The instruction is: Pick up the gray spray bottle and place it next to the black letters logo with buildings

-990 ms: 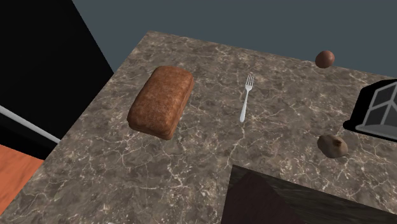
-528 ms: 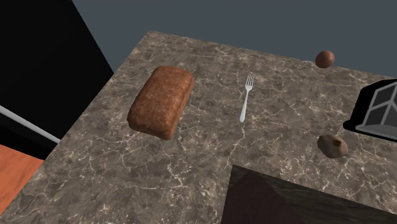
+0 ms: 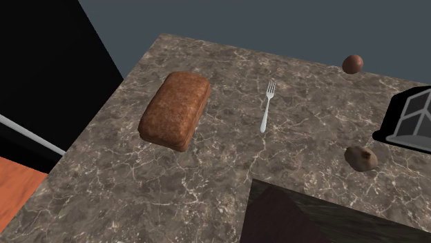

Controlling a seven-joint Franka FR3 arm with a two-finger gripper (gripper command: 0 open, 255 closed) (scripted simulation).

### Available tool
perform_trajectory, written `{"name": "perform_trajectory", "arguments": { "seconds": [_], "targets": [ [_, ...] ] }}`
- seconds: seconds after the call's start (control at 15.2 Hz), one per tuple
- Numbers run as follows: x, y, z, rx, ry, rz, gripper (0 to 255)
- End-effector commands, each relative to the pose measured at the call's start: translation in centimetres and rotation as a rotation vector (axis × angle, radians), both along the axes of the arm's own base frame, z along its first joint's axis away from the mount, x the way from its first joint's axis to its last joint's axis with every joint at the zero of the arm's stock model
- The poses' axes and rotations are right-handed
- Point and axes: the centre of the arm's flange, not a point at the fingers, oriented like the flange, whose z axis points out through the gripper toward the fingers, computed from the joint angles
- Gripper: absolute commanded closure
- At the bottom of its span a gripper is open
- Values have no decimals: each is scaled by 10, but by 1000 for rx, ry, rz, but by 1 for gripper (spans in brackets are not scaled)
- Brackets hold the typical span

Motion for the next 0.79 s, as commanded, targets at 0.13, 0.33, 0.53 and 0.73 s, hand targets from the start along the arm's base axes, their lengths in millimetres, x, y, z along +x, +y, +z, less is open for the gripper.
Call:
{"name": "perform_trajectory", "arguments": {
  "seconds": [0.13,0.33,0.53,0.73],
  "targets": [
    [0,0,-1,0,0,0,255],
    [0,0,-1,0,0,0,0],
    [0,0,-1,0,0,0,0],
    [1,0,12,0,0,0,0]
  ]
}}
